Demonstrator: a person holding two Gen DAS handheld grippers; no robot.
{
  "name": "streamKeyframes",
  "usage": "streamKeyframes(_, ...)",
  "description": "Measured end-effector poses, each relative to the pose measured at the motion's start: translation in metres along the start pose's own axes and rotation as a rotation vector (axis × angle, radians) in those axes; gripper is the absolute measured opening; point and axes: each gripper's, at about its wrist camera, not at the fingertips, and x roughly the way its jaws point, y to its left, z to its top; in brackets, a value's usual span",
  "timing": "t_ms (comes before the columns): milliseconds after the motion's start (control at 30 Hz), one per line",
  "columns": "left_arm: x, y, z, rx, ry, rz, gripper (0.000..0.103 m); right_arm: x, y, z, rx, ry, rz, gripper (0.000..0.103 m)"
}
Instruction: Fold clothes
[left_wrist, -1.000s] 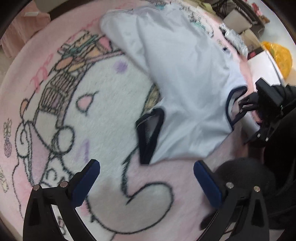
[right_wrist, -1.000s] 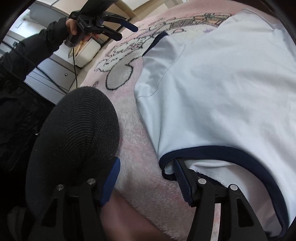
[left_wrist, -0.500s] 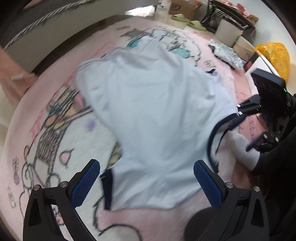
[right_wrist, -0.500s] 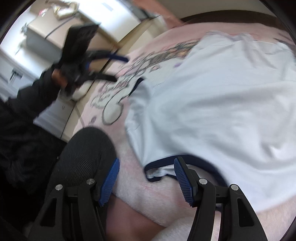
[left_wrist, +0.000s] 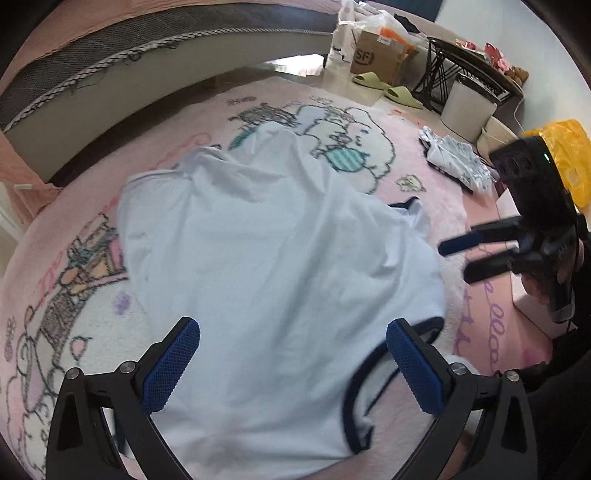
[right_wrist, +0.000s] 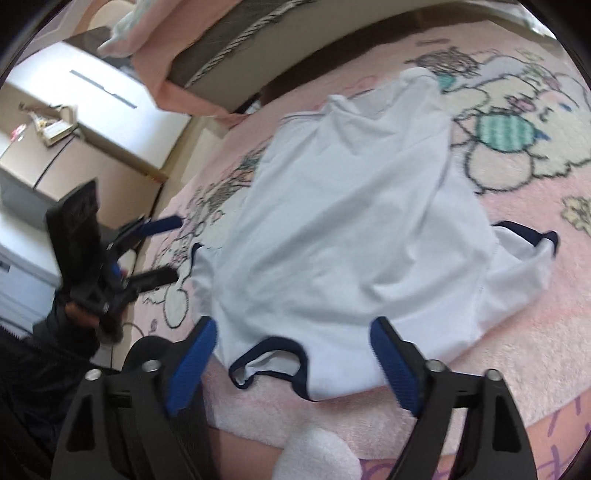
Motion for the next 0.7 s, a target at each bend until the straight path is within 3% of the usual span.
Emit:
streamKeyframes(133,0.017,-0.044,-0.009,0.081,0.034,-0.014,0.103,-0.009,-0.016,0.007,0.044,-0.018,-0.091,0.089)
streamKeyframes(300,0.026,-0.086,-0.01,0.182,0.037,0.036,0.103,-0.028,-0.043,0.019,0.14,-0.052,-0.162,0.089)
streamKeyframes(467,0.03,-0.099,-0.005,0.059,0.055,-0.011,0.103,-0.047,-0.068,0.029,0.25,-0.098,-0.192,0.089)
streamKeyframes(567,0.031,-0.112,-0.003,0.042,0.032,0.109,0.103,-0.052,-0.076,0.032,0.273,-0.112,-0.226,0.089)
streamKeyframes(667,0.035,-0.115,-0.003,-0.103,0.056,0.214,0.103,-0.05,-0.083,0.033,0.307,-0.113,-0.238,0.089)
streamKeyframes(700,0.036,-0.112,-0.006,-0.208,0.073,0.23,0.103,-0.049,-0.085,0.033,0.318,-0.11,-0.236,0.089)
